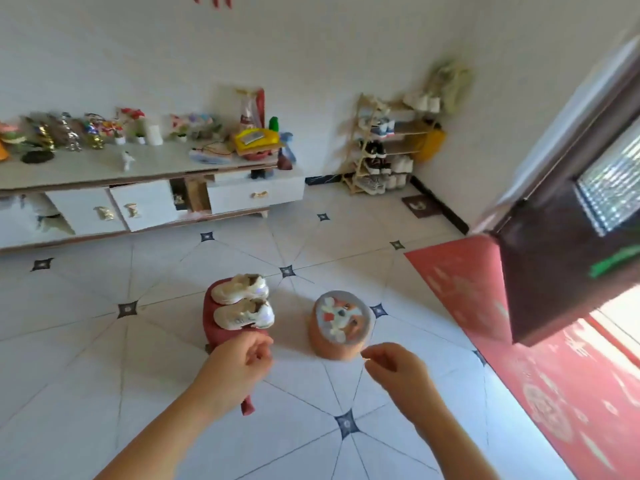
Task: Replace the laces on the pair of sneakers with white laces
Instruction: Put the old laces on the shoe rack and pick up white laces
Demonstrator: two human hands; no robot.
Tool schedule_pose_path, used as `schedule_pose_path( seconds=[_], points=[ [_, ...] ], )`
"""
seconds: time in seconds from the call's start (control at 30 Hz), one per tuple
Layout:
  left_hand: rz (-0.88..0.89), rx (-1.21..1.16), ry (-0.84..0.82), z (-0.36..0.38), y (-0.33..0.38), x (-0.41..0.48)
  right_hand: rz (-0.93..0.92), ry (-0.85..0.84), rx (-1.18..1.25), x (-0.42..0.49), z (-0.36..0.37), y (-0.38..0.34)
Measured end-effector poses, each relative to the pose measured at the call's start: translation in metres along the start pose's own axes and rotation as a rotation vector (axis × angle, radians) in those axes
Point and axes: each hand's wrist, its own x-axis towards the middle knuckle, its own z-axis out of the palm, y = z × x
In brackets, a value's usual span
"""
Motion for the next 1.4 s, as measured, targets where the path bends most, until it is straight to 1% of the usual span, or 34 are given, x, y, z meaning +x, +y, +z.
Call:
schedule_pose_path(
  seconds=[0.1,0.23,0.37,0.47,0.57,0.7,0.77,0.9,1.03,1.23,1.4],
  points=[
    [0.012,0.057,-0.062,0.031,0.027,0.032,0.042,0.064,0.01,0.016,-0.037,0.027],
    [0.011,0.117,-0.136,0.069,0.062,0.08,0.11,0.104,0.006,0.045,-0.077,0.06],
    [0.102,0.167,-0.172,0.113,0.099,0.149,0.155,0.144,-0.017,0.1,-0.122,0.089],
    [0.151,0.198,-0.181,0.146,0.136,0.21,0.195,0.162,-0.021,0.147,-0.164,0.1],
    [0.189,0.223,-0.225,0.176,0.185,0.261,0.221,0.189,-0.026,0.187,-0.211,0.105],
    [0.249,0.271,-0.262,0.212,0.244,0.324,0.247,0.271,0.023,0.239,-0.271,0.116],
    [0.259,0.286,-0.27,0.23,0.265,0.351,0.249,0.276,0.035,0.265,-0.294,0.125],
    [0.24,0.32,-0.273,0.269,0.301,0.405,0.222,0.224,0.02,0.33,-0.335,0.146],
    [0.22,0.327,-0.212,0.308,0.339,0.461,0.162,0.186,-0.013,0.408,-0.386,0.169],
    [0.113,0.293,-0.091,0.34,0.394,0.523,0.063,0.031,-0.122,0.52,-0.469,0.177],
    [0.017,0.282,-0.063,0.357,0.41,0.561,0.038,-0.046,-0.118,0.593,-0.5,0.181]
  ],
)
